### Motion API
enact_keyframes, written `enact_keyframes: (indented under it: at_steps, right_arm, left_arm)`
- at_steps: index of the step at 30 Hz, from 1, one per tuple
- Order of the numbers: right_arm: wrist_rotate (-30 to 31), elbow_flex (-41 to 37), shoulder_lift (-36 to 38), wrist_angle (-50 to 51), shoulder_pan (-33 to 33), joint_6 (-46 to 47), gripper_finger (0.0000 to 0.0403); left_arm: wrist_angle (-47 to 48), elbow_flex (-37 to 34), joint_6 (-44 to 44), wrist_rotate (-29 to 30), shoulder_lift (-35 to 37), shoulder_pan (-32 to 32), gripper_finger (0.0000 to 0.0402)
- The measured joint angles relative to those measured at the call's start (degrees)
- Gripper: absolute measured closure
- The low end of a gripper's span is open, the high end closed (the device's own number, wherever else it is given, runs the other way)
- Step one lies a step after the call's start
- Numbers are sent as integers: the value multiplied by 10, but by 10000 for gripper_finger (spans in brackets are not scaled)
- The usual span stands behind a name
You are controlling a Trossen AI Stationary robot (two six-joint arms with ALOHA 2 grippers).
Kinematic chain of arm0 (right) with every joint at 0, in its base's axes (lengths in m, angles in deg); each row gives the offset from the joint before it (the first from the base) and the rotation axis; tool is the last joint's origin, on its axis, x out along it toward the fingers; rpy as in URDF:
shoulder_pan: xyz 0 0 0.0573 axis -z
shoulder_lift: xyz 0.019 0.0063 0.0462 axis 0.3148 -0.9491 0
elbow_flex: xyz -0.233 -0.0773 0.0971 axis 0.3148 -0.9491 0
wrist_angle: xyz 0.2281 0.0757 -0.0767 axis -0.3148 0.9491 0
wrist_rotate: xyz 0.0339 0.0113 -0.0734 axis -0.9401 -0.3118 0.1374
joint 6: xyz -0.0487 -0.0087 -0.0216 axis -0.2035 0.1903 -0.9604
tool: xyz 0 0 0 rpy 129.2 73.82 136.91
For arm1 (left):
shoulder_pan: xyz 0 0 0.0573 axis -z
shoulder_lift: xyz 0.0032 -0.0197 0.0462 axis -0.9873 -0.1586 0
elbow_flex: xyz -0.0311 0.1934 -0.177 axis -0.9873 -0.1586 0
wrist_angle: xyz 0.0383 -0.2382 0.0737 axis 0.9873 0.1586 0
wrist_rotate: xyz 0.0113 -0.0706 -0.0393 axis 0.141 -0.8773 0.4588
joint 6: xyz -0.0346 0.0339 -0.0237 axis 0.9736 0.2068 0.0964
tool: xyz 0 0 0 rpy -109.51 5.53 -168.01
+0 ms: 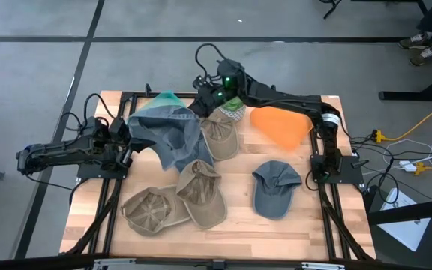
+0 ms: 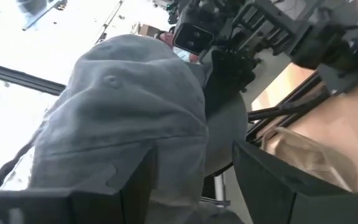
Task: Pick & Place hat
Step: Put the middle blue cap into the orange bin
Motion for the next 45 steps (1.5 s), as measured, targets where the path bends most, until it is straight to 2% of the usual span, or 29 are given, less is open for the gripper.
enact_keyframes:
  at_steps: [5, 10, 13, 17, 21, 27, 31, 40, 42, 45]
  right_arm:
    - [-4, 0, -17, -37, -3, 35, 127]
    - [1, 0, -18, -38, -3, 32, 64]
    - [0, 0, -18, -66, -3, 40, 52]
    - [-26, 0, -18, -102, -7, 70, 60]
    - [-29, 0, -18, -119, -16, 72, 80]
    - [-14, 0, -18, -141, -20, 49, 126]
    - [-9, 0, -18, -142, -20, 30, 184]
    - [-8, 0, -18, -153, -7, 29, 352]
    - [-8, 0, -18, -163, -1, 29, 371]
    - [-11, 0, -17, -168, 7, 29, 371]
  left_arm:
    - [0, 0, -4, -7, 0, 0, 395]
    - [0, 0, -5, -7, 0, 0, 395]
    - [0, 0, -5, -7, 0, 0, 394]
    - [0, 0, -5, 3, 0, 0, 394]
    - [8, 0, -5, 25, 0, 0, 394]
    - [25, 0, 25, 29, 0, 0, 394]
    - [25, 0, 41, 29, 0, 0, 393]
    - [31, 0, 93, 29, 0, 0, 389]
    - [36, 0, 107, 30, 0, 0, 386]
    - [39, 0, 126, 31, 0, 0, 384]
